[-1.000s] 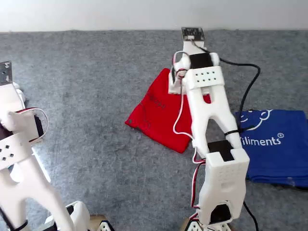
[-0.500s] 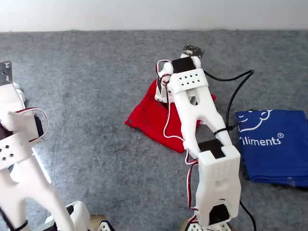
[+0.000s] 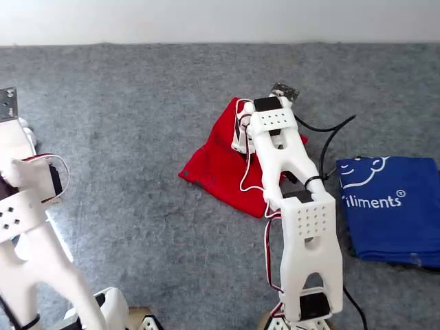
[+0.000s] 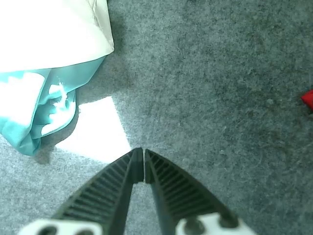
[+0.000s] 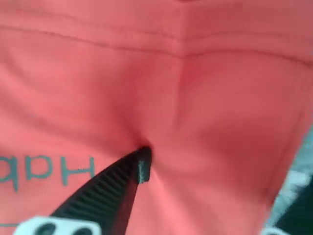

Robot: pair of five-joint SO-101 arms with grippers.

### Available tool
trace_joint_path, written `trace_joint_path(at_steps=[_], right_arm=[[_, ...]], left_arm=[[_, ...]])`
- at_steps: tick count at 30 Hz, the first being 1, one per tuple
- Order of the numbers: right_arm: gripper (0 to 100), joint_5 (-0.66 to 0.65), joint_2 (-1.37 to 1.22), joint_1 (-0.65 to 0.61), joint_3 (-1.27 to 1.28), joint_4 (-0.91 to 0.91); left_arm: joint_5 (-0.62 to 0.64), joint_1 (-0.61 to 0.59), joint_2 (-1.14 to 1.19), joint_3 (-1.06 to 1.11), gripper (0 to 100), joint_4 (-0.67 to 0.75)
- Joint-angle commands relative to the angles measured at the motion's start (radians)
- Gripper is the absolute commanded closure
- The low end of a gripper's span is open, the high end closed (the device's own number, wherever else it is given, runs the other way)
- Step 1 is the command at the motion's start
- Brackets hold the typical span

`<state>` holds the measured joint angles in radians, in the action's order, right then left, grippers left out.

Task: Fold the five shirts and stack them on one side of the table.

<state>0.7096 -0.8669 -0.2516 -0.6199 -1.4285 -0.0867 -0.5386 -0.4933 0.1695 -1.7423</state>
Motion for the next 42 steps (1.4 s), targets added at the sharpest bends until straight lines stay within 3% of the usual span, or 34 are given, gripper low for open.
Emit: trace_joint_path(at_steps=[1,5,8,12,21,30,42], right_arm=[[77.2,0.005,-0.035,0.01,-0.018,0.013],[99.6,-0.058,-0.039,0.008,-0.02,0.013],[97.1,-0.1,-0.039,0.012,-0.02,-0.002],[98.8,-0.25,0.007,0.012,-0.025,-0.071],[98.8,-0.574,0.367,0.077,-0.031,-0.282],[98.9,-0.931,0.613,0.348,-0.025,-0.369],[98.9,-1.191,0.765,0.648,0.21,-0.367]], left_arm=[[-0.009,-0.003,-0.021,-0.004,99,-0.011],[-0.009,-0.003,-0.021,-0.004,99,-0.011],[-0.009,-0.003,-0.021,-0.004,99,-0.011],[-0.009,-0.003,-0.021,-0.004,99,-0.011],[-0.009,-0.003,-0.021,-0.004,99,-0.011],[-0.009,-0.003,-0.018,-0.002,99,-0.011],[-0.009,0.002,-0.014,-0.002,99,-0.009]])
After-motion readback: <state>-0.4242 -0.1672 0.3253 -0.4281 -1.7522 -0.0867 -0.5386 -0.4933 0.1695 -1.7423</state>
